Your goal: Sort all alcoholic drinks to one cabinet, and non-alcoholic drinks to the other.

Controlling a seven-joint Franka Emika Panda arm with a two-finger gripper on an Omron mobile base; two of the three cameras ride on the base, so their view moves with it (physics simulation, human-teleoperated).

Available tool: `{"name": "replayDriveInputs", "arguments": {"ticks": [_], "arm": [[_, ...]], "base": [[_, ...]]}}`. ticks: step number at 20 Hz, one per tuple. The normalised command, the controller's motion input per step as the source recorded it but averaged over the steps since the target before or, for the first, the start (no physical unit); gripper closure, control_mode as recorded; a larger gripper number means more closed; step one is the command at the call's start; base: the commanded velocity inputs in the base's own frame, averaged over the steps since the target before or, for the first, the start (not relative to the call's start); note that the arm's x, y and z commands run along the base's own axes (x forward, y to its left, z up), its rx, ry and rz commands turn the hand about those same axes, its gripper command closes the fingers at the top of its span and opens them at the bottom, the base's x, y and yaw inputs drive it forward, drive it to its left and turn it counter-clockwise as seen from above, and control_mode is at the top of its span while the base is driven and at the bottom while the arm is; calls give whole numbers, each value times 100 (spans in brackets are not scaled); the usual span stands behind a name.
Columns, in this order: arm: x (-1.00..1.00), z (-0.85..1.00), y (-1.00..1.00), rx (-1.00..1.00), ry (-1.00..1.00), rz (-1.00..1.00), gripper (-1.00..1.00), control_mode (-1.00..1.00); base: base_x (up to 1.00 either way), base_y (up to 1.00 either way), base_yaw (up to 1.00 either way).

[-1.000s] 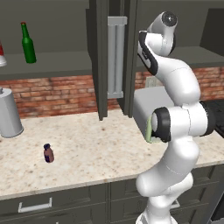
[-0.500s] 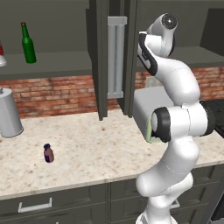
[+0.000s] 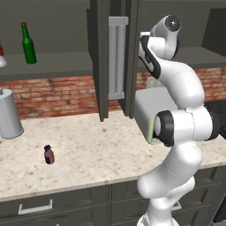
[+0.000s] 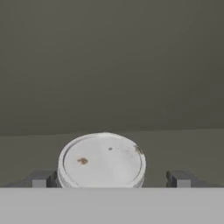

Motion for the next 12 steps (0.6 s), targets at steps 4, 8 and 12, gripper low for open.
{"name": "replayDriveInputs", "arguments": {"ticks": [4,8,12], "arm": [[-41,2,-5,0,-3,-2,-100,-100],[-20,0,0,0,-2,0,-100,-100],[-12,0,0,0,0,0,-100,-100]], "base": [[0,0,0],[0,0,0],[0,0,0]]}}
